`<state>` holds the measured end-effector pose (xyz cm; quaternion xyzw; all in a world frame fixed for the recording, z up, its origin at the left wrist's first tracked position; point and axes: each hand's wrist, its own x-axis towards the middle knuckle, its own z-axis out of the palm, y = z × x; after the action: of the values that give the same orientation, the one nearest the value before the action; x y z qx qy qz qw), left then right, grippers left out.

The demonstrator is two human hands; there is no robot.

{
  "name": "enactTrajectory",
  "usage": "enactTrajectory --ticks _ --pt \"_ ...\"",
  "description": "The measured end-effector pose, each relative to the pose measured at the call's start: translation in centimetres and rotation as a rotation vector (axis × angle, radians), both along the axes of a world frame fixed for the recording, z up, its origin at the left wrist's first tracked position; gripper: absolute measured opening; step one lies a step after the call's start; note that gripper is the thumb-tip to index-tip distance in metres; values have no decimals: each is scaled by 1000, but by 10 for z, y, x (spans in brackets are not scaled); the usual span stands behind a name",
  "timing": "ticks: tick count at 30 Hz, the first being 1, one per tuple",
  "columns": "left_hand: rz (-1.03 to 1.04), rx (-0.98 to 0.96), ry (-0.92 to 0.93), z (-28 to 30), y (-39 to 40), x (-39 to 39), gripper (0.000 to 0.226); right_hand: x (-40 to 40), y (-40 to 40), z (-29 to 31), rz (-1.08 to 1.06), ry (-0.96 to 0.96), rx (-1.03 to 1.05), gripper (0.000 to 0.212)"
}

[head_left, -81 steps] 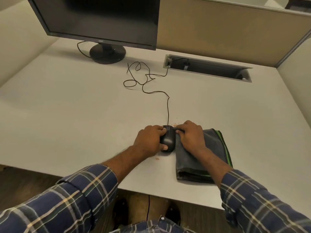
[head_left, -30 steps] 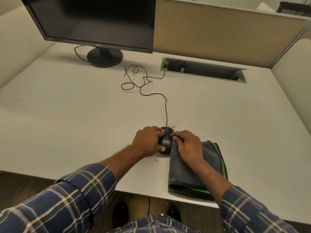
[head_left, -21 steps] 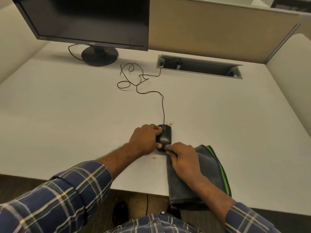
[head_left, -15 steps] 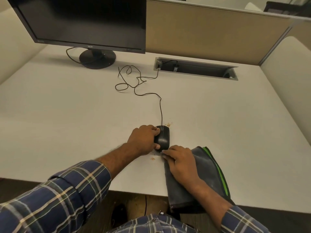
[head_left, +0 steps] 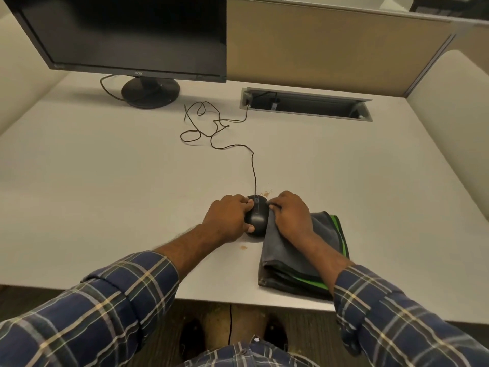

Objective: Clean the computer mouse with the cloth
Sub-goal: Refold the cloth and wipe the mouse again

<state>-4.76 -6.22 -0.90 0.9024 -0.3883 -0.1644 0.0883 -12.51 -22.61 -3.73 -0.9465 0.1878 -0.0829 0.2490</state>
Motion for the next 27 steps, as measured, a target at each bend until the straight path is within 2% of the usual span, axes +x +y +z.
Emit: enactTrajectory --ticks 3,5,7,12,14,20,23,27 --pt "-11 4 -4 -1 0 -2 71 -4 2 -3 -62 -22 -42 23" --pt "-11 -1 -3 -1 0 -1 71 -10 8 -5 -128 -113 1 22" --pt "-3 -14 -2 -1 0 1 71 -12 15 -6 -106 -157 46 21" --pt "-4 7 -12 -5 2 0 71 -12 9 -1 -15 56 -24 26" --pt "0 4 -8 -6 2 -1 72 -20 7 0 -40 52 5 26" --pt "-6 -38 -12 -7 3 3 73 -50 13 4 -268 -268 238 17" --pt "-9 -75 6 -7 5 7 73 -57 22 7 -236 -408 292 17" --pt "-48 -65 -1 -9 8 10 80 -50 41 3 -209 -430 312 20"
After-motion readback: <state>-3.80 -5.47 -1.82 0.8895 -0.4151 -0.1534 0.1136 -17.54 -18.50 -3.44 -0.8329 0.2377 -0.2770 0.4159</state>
